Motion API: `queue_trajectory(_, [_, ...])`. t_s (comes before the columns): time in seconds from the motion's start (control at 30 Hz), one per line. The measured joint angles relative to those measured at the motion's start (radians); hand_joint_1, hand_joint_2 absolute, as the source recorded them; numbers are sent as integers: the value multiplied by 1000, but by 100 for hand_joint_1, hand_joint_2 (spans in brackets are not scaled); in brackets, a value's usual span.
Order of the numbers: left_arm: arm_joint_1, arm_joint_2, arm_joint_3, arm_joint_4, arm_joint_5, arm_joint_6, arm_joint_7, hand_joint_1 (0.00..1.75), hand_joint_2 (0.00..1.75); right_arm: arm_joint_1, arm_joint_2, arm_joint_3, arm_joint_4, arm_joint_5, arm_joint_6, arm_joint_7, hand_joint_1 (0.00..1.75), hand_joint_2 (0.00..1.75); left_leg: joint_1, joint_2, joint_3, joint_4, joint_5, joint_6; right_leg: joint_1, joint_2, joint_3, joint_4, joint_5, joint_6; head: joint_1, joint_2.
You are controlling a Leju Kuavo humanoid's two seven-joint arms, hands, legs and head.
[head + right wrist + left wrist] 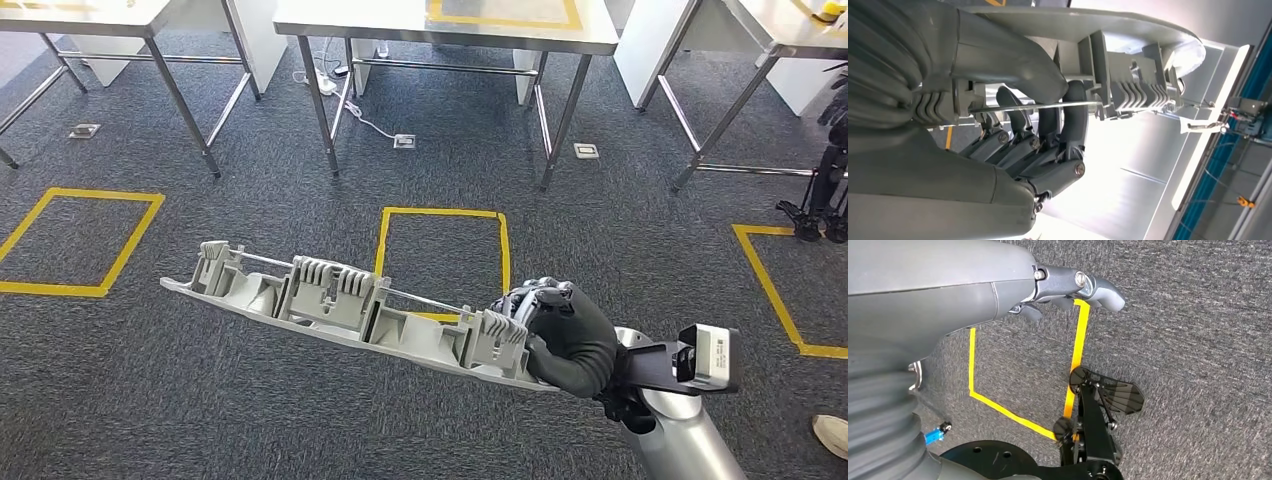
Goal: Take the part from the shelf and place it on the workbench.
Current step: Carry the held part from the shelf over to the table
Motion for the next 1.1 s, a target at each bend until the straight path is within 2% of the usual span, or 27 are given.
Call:
queue_trajectory(0.03, [0, 0, 0, 0, 0, -1, 0, 0, 175, 2, 0, 0, 0, 0, 0, 1, 175, 175, -1, 1, 2, 0, -3, 2, 0, 0, -28, 43, -6, 1, 1, 0])
queue_trajectory(0.07, [0, 0, 0, 0, -1, -2, 0, 0, 175, 3, 0, 0, 0, 0, -1, 1, 175, 175, -2, 1, 6, 1, -6, 2, 0, 0, -39, 50, 9, 1, 2, 0])
queue_trajectory(0.1, [0, -1, 0, 0, -1, -4, -1, 0, 175, 3, 0, 0, 0, 0, -1, 2, 175, 175, -2, 1, 11, 1, -10, 2, 1, -1, -29, 15, 42, -1, 3, 0])
queue_trajectory(0.13, [0, -2, 0, 0, -1, -4, -1, 0, 175, 4, -1, 0, 0, 0, -2, 2, 175, 175, -3, 1, 18, 1, -14, 0, 1, -3, -1, -52, 87, -6, 5, 0])
queue_trajectory(0.2, [0, -5, 0, 0, -1, -5, -1, 0, 175, 3, -1, 0, 0, 0, -3, 1, 175, 175, -5, 1, 26, 1, -22, -6, 7, -10, 56, -178, 140, -19, 8, 0])
queue_trajectory(0.23, [0, -5, 0, 0, -1, -5, -1, 0, 175, 3, -1, 0, 0, 0, -3, 0, 175, 175, -6, 1, 28, 1, -25, -10, 11, -12, 72, -213, 148, -25, 9, 0])
queue_trajectory(0.3, [-1, -7, 0, 1, -1, -5, -2, 0, 175, 4, -1, -1, 0, 1, -3, -3, 175, 175, -7, 3, 30, -3, -29, -21, 16, -11, 75, -229, 142, -35, 9, 0])
queue_trajectory(0.37, [-1, -7, 0, 1, -1, -5, -3, 0, 175, 7, -3, -1, 0, 3, -2, -7, 175, 175, -7, 5, 32, 1, -37, -32, 10, -8, 83, -239, 140, -46, 8, 0])
queue_trajectory(0.4, [-1, -7, 0, 1, -1, -5, -4, 0, 175, 8, -3, -1, 0, 3, -1, -11, 175, 175, -7, 5, 22, 26, -50, -37, 6, -8, 90, -244, 139, -51, 6, 0])
queue_trajectory(0.43, [-1, -7, 0, 1, -1, -6, -4, 0, 175, 9, -3, -1, 0, 4, 1, -15, 175, 175, -6, 5, -1, 74, -72, -41, 3, -8, 98, -247, 137, -55, 4, 0])
queue_trajectory(0.5, [1, -7, 0, 2, -1, -6, -5, 0, 175, 10, -3, 0, 2, 4, 3, -21, 175, 175, -4, 5, -75, 210, -122, -49, 2, -8, 110, -248, 128, -60, -1, 0])
queue_trajectory(0.53, [2, -7, 0, 2, -1, -6, -5, 0, 175, 11, -3, 1, 3, 4, 3, -22, 175, 175, -2, 5, -109, 261, -130, -51, 1, -8, 117, -248, 122, -59, -2, 0])
queue_trajectory(0.57, [3, -6, 0, 2, -1, -6, -5, 0, 175, 11, -3, 1, 5, 5, 3, -22, 175, 175, -1, 5, -128, 278, -118, -54, 0, -7, 125, -247, 116, -57, -2, 0])
queue_trajectory(0.6, [4, -5, 0, 1, -1, -6, -5, 0, 175, 12, -3, 1, 6, 7, 3, -22, 175, 175, 1, 5, -129, 257, -86, -55, -2, -6, 134, -247, 109, -54, -3, 0])
queue_trajectory(0.67, [5, -4, 0, 2, -1, -6, -6, 0, 175, 13, -2, 3, 8, 10, 3, -22, 175, 175, 6, 5, -86, 131, 0, -59, -7, -4, 155, -247, 93, -43, -5, 0])
queue_trajectory(0.7, [4, -4, 0, 2, -1, -6, -7, 0, 175, 12, -2, 4, 8, 11, 3, -22, 175, 175, 7, 4, -61, 70, 25, -57, -6, -4, 161, -245, 84, -36, -7, 0])
queue_trajectory(0.73, [4, -4, 0, 2, -1, -6, -7, 0, 175, 11, -2, 5, 8, 11, 3, -22, 175, 175, 7, 3, -45, 30, 37, -52, -5, -3, 166, -245, 77, -28, -8, 0])
queue_trajectory(0.77, [4, -4, 0, 3, -1, -6, -8, 0, 175, 10, -1, 6, 8, 11, 2, -22, 175, 175, 6, 1, -38, 14, 33, -44, -3, -2, 168, -243, 74, -21, -9, 0])
queue_trajectory(0.87, [4, -4, 0, 3, -1, -6, -8, 0, 175, 7, 0, 7, 8, 13, 1, -21, 175, 175, 4, -1, -28, 9, 19, -16, -4, -3, 174, -234, 71, -4, -6, 0])
queue_trajectory(0.9, [4, -4, 0, 3, -1, -6, -8, 0, 175, 4, 0, 8, 8, 14, 0, -20, 175, 175, 4, -2, -22, 8, 16, -9, -4, -4, 163, -211, 62, -1, -4, 0])
queue_trajectory(0.93, [3, -4, 0, 2, -1, -6, -8, 0, 175, 1, 1, 8, 8, 14, -1, -19, 175, 175, 5, -3, -16, 7, 13, -3, -4, -6, 139, -166, 45, 2, -1, 0])
queue_trajectory(1.03, [3, -4, 0, 2, -1, -6, -8, 0, 175, -2, 3, 8, 8, 14, -2, -19, 175, 175, -1, -3, -1, 6, -3, 8, -1, -7, 14, 18, -17, 1, 4, 0])
queue_trajectory(1.07, [3, -4, 0, 2, -1, -6, -8, 0, 175, -1, 3, 9, 8, 14, -2, -19, 175, 175, -5, -3, 5, 6, -9, 9, 1, -7, -15, 43, -15, -3, 5, 0])
queue_trajectory(1.1, [4, -4, 0, 3, -1, -6, -8, 0, 175, -1, 3, 9, 8, 15, -2, -19, 175, 175, -9, -4, 14, 6, -15, 11, 4, -7, -25, 32, 7, -9, 6, 0])
